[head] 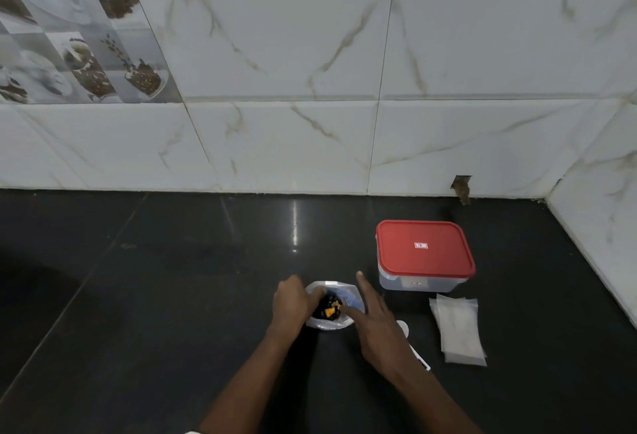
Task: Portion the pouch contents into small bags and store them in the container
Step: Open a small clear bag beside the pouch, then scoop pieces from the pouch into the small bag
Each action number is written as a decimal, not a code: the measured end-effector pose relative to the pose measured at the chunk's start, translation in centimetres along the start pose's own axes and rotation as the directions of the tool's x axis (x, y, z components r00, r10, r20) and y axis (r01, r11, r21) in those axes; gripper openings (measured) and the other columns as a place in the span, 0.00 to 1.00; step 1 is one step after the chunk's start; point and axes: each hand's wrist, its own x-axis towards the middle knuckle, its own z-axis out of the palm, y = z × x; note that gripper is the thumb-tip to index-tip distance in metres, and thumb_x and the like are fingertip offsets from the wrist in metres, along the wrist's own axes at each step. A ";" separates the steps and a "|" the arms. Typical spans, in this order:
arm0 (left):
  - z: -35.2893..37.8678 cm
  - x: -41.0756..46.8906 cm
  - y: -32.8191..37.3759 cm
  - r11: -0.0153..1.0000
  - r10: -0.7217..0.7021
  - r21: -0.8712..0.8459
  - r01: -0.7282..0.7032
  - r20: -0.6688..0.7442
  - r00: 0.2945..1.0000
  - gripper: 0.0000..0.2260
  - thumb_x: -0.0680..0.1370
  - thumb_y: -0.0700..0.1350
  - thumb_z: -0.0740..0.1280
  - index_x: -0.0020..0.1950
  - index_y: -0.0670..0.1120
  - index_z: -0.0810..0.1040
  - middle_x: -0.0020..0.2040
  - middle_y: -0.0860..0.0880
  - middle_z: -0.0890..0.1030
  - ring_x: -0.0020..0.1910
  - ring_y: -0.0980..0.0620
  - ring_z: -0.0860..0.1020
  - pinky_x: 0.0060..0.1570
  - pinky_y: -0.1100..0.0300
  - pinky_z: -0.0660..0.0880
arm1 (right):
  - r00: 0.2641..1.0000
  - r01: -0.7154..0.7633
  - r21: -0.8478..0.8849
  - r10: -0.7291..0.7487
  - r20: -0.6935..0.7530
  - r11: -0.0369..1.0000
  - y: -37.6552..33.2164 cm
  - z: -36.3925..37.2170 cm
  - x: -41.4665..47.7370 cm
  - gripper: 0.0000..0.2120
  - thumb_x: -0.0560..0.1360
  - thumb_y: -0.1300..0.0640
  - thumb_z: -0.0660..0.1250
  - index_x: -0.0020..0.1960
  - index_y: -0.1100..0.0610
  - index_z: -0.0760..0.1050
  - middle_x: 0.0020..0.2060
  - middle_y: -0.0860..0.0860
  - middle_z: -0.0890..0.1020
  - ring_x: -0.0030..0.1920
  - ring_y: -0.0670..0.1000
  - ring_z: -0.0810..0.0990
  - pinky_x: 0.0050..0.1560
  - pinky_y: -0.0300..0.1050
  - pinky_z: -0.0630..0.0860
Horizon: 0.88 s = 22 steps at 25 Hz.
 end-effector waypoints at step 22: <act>5.3 -14.2 -1.5 0.935 -0.133 -0.352 0.043 -0.237 0.962 0.10 0.76 0.40 0.74 0.57 0.44 0.84 0.51 0.47 0.82 0.48 0.49 0.82 0.56 0.50 0.78 | 0.910 -0.277 -0.184 0.195 -0.367 0.943 14.4 -10.0 -4.8 0.10 0.64 0.69 0.75 0.44 0.60 0.85 0.52 0.60 0.83 0.49 0.61 0.83 0.48 0.53 0.79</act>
